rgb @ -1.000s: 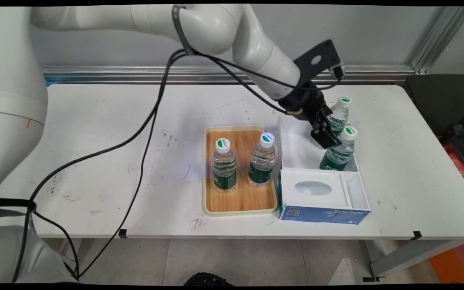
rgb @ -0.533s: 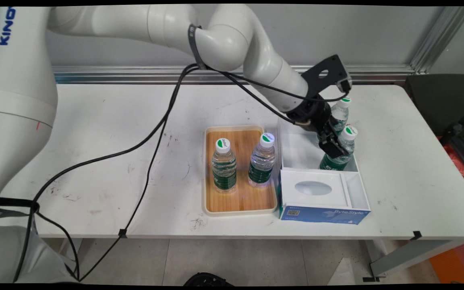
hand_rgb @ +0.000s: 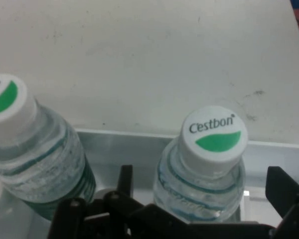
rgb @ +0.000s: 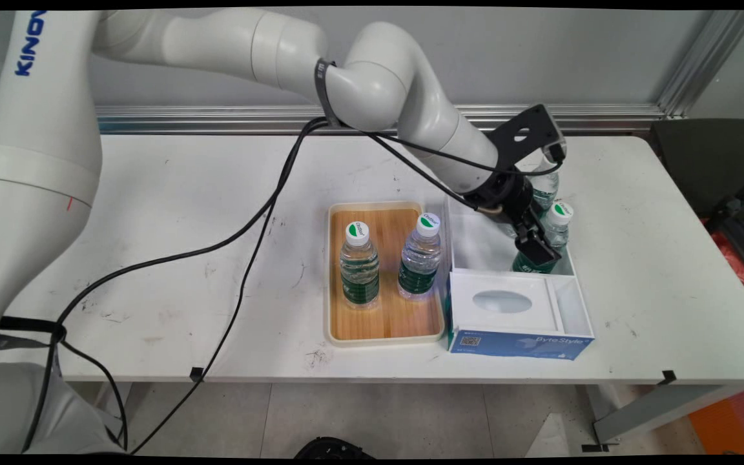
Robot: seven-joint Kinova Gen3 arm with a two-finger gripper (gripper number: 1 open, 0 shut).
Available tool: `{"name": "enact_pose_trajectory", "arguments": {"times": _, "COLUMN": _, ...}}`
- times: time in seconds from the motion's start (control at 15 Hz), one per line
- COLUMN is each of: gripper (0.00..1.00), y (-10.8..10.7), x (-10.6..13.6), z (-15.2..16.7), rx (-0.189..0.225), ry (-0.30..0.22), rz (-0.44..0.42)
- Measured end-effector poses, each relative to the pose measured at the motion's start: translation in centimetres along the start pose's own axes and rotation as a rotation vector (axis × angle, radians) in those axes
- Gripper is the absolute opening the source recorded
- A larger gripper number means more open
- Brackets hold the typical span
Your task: Pick up the green bottle from the white box
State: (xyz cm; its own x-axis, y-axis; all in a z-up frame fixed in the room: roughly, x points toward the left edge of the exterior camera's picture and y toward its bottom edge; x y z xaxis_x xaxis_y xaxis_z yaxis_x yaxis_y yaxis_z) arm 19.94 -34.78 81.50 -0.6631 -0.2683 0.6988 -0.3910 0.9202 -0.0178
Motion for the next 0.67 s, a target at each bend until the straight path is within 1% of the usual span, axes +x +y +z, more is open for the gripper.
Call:
{"name": "enact_pose_trajectory", "arguments": {"times": 0.4, "gripper": 1.0, "y": 0.1, "x": -0.4, "z": 0.9, "rx": -0.003, "ry": 0.007, "rz": -0.009}}
{"name": "enact_pose_trajectory", "arguments": {"times": 0.47, "gripper": 0.0, "y": 0.0, "x": -0.5, "z": 1.0, "rx": -0.002, "ry": 0.01, "rz": -0.011}}
{"name": "enact_pose_trajectory", "arguments": {"times": 0.67, "gripper": 0.0, "y": 0.0, "x": -0.6, "z": 1.3, "rx": 0.0, "ry": 0.018, "rz": -0.016}}
